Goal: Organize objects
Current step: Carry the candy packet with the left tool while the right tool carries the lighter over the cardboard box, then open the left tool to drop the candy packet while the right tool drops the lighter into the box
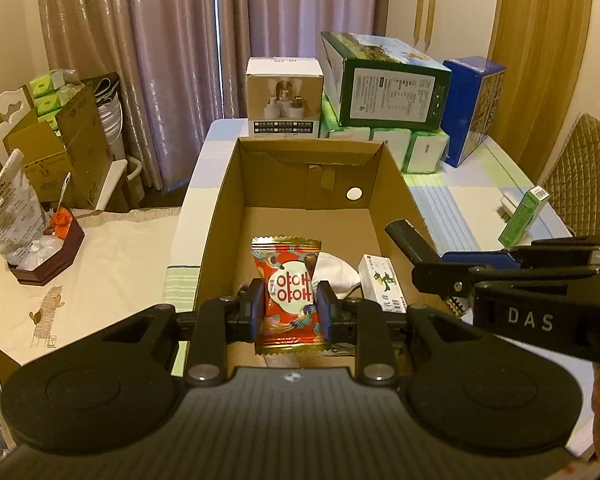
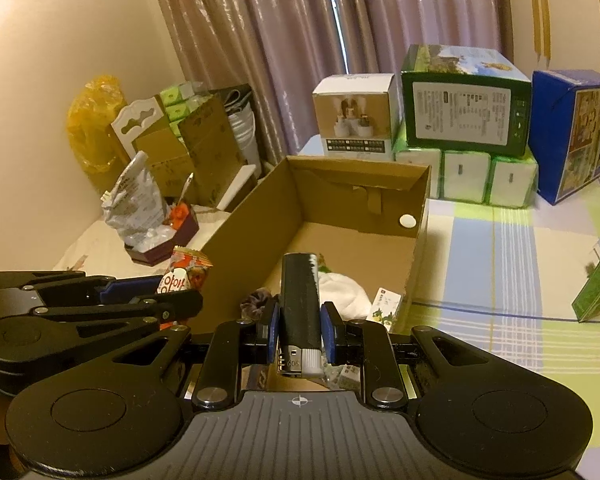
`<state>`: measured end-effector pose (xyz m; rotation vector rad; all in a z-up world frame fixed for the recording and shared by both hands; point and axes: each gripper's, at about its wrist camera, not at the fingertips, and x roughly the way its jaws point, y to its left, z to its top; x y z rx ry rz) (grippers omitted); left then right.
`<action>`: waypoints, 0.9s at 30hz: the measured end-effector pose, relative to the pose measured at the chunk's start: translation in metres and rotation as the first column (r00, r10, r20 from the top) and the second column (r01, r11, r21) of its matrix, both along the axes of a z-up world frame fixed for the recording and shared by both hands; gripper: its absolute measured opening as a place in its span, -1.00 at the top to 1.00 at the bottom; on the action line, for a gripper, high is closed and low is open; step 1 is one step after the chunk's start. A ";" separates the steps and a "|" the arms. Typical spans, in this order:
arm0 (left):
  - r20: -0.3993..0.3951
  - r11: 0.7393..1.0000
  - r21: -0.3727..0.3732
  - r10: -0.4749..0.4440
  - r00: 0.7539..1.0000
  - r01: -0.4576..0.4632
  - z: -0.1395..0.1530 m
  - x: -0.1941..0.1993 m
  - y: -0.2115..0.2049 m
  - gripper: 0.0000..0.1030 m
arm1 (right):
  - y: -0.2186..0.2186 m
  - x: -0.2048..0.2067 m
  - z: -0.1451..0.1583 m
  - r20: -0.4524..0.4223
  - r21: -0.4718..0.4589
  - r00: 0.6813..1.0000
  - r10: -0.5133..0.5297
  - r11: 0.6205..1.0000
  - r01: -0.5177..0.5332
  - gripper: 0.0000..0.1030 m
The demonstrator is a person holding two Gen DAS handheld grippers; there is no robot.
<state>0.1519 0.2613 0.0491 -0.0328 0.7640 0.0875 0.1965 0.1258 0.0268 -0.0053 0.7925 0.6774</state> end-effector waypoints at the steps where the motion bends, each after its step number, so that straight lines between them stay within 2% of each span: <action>1: -0.002 1.000 -0.001 -0.001 1.000 0.001 -0.001 0.001 0.001 0.55 | 0.000 0.002 -0.001 -0.002 -0.001 1.000 -0.003 1.000 0.003 0.63; 14: -0.027 1.000 -0.016 -0.011 1.000 0.011 -0.026 0.040 0.012 0.53 | -0.002 0.031 -0.016 -0.032 0.011 0.999 -0.034 0.999 0.035 0.63; 15: -0.020 1.000 -0.018 -0.010 1.000 0.010 -0.029 0.043 0.013 0.50 | -0.003 0.033 -0.017 -0.036 0.013 0.999 -0.039 0.999 0.039 0.63; 16: -0.016 1.000 -0.025 -0.012 1.000 0.012 -0.031 0.046 0.014 0.29 | -0.004 0.035 -0.019 -0.041 0.015 0.998 -0.042 0.999 0.043 0.63; 17: -0.018 0.999 -0.032 -0.013 1.000 0.012 -0.033 0.048 0.015 0.22 | -0.005 0.037 -0.020 -0.043 0.017 0.998 -0.043 0.999 0.044 0.63; 27: -0.002 1.000 -0.012 0.021 1.000 -0.021 -0.029 0.040 0.020 0.22 | -0.006 0.042 -0.027 -0.067 0.040 0.997 -0.034 0.999 0.036 0.63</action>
